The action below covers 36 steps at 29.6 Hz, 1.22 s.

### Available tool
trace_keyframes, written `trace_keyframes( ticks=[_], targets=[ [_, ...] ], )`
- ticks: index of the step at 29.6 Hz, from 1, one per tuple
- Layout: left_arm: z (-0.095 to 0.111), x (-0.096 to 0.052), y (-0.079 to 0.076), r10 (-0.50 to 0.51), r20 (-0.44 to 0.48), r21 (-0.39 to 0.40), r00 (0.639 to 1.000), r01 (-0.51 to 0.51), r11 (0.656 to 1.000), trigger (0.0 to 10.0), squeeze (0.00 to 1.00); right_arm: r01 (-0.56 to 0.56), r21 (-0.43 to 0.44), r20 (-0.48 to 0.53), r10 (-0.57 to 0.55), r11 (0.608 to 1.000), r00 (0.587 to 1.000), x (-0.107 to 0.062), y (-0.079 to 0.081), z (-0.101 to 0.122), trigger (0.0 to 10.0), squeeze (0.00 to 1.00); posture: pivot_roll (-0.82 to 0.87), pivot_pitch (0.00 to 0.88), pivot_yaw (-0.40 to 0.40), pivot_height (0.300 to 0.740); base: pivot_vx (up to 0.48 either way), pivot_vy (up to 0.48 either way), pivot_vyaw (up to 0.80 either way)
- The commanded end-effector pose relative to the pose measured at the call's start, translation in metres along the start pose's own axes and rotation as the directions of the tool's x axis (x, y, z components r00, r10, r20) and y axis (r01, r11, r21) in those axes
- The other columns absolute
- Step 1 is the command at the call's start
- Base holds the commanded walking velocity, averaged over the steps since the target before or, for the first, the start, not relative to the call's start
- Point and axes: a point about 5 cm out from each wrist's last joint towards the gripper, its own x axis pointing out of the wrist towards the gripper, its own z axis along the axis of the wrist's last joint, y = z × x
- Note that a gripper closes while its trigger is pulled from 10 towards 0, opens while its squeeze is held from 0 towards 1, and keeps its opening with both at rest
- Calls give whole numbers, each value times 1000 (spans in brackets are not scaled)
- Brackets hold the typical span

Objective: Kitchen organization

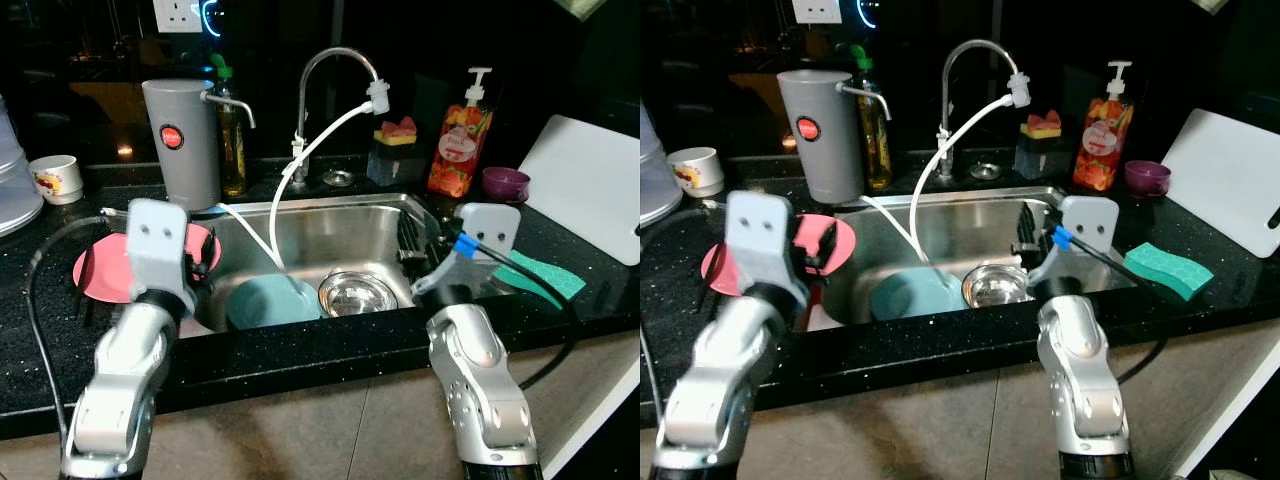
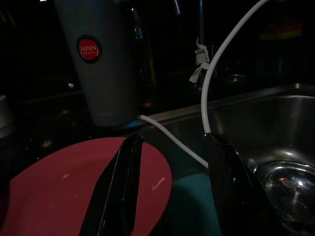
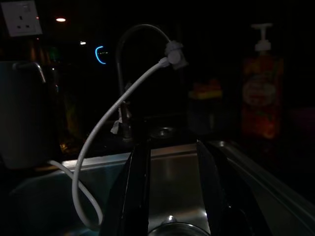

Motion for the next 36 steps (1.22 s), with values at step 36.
trace_keyframes(
  ticks=[36],
  targets=[
    [-40,-53,1,30,-54,60,998,-27,998,10000,0,56,-29,-152,-59,998,987,-32,-17,-48,10000,0,142,66,-49,740,0,0,0]
  ],
)
